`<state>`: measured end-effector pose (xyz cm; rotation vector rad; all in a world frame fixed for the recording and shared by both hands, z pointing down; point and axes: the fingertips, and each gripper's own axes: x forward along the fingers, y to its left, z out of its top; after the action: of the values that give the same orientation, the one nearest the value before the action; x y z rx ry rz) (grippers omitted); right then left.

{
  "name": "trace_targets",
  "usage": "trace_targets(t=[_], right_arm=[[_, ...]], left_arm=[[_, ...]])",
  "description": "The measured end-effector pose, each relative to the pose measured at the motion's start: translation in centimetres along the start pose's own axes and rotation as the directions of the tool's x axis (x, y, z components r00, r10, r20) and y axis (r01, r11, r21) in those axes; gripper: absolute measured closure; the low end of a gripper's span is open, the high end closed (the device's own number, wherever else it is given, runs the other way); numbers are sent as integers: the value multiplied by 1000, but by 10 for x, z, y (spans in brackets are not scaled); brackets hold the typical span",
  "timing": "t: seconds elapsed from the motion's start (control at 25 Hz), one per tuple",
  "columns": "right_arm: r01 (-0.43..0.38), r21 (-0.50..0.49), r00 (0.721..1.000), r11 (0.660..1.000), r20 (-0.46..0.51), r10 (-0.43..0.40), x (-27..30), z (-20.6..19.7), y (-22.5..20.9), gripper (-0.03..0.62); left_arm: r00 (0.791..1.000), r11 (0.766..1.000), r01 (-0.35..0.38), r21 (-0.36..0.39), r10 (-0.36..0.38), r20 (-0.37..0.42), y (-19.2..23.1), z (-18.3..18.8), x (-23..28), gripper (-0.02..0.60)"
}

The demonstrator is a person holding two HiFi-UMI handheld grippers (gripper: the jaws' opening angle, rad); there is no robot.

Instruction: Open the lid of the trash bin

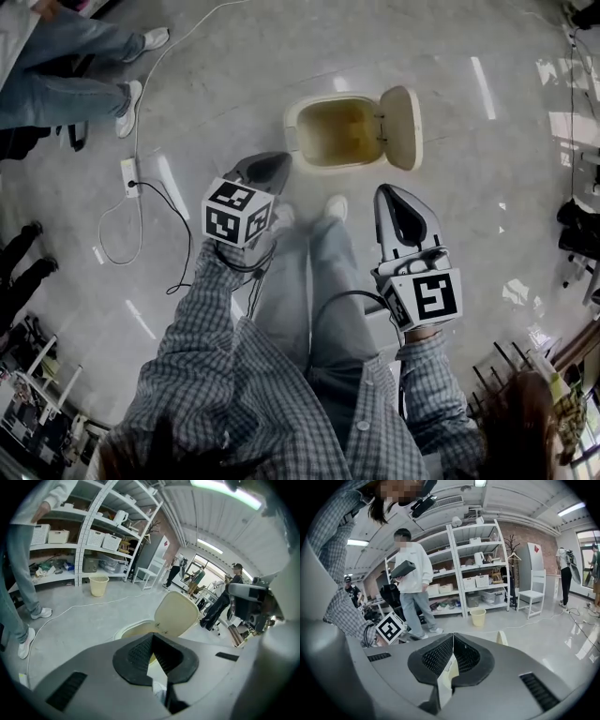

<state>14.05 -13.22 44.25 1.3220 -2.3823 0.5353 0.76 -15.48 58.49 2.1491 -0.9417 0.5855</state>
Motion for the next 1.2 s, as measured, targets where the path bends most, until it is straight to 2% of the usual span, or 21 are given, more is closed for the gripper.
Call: trace_targets(t=[0.32, 0.6, 0.88, 1.04, 1.2], right_arm=[[4, -1, 1000, 1000, 22, -4, -22, 29, 0, 574], [-11, -33, 1000, 999, 23, 11, -44, 45, 8, 574], [0, -48, 999, 999, 39, 2, -59, 69, 11, 574], [-6, -60, 998, 998, 54, 9, -64, 87, 16, 574], [-19, -89, 998, 996, 60, 25, -70, 100, 20, 574]], left_arm=[[997, 998, 63, 31, -64, 50, -47, 40, -33, 577], [992, 983, 107, 146, -115, 49, -81, 68, -67, 577], [989, 975, 95, 203, -115, 90, -96, 99, -108, 577], [987, 961, 117, 250, -140, 76, -106, 109, -135, 577], [987, 953, 83, 292, -118, 106, -108, 128, -164, 577]])
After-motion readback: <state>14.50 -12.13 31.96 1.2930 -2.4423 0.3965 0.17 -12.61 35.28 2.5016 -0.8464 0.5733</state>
